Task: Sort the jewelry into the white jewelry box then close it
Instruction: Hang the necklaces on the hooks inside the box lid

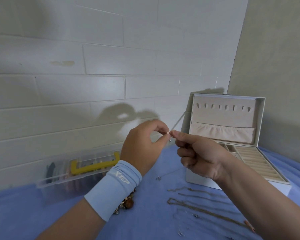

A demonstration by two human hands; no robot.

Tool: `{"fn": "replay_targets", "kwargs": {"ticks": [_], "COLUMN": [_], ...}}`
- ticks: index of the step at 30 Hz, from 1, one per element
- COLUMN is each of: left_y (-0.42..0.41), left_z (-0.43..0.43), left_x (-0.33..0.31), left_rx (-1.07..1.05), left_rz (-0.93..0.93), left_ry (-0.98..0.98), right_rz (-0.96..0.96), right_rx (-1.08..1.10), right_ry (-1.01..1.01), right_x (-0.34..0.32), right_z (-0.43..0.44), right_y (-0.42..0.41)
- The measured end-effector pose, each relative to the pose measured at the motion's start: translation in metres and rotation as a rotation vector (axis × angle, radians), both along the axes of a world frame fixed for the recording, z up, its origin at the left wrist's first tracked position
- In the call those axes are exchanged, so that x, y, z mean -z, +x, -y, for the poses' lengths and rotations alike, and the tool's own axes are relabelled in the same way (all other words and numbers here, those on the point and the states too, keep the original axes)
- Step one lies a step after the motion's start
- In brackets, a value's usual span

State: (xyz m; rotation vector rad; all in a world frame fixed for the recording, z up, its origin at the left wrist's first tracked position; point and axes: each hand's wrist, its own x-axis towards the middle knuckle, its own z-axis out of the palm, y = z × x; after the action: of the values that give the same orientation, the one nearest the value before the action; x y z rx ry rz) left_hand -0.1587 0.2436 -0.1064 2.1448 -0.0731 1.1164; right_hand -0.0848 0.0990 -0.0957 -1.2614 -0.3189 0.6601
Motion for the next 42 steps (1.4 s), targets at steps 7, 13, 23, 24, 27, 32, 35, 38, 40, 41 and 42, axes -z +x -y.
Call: {"fn": "replay_targets", "kwargs": {"ticks": [7,13,23,24,27,32,35,38,40,41,42], "left_y": [0.008,0.005,0.006,0.004,0.001,0.002,-0.001,-0.002,-0.003,-0.004,-0.005], "left_z": [-0.007,-0.001,-0.003,-0.003,-0.008,-0.016,-0.019,-0.02,-0.019,-0.018,-0.017], "left_x": [0.009,0.01,-0.001,-0.004,-0.011,-0.012,-0.012,-0.011,-0.013,-0.013,-0.013], "left_rx": [-0.027,-0.167,0.099,0.163,0.35,0.504,0.529,0.494,0.491,0.466,0.429], "left_rz": [0.104,0.184,-0.139,-0.239,-0.533,-0.736,-0.819,-0.833,-0.817,-0.812,-0.816], "left_ry": [0.139,0.253,-0.309,-0.439,-0.74,-0.8,-0.778,-0.648,-0.582,-0.512,-0.417], "right_rz": [-0.019,-0.077,0.365,0.419,0.564,0.777,0.856,0.899,0.909,0.917,0.923], "right_rx": [0.078,0.128,0.154,0.147,0.114,0.034,-0.001,-0.028,-0.036,-0.03,-0.024], "right_ry": [-0.014,0.045,-0.122,-0.149,-0.219,-0.311,-0.377,-0.408,-0.424,-0.434,-0.448], "right_x": [0.004,0.01,0.007,0.006,0.001,-0.007,-0.007,-0.009,-0.008,-0.008,-0.007], "right_z": [-0.002,-0.009,-0.001,0.002,0.01,0.016,0.018,0.021,0.021,0.021,0.021], "right_y": [0.003,-0.006,-0.002,0.001,0.004,0.003,0.003,0.003,0.004,0.004,0.005]}}
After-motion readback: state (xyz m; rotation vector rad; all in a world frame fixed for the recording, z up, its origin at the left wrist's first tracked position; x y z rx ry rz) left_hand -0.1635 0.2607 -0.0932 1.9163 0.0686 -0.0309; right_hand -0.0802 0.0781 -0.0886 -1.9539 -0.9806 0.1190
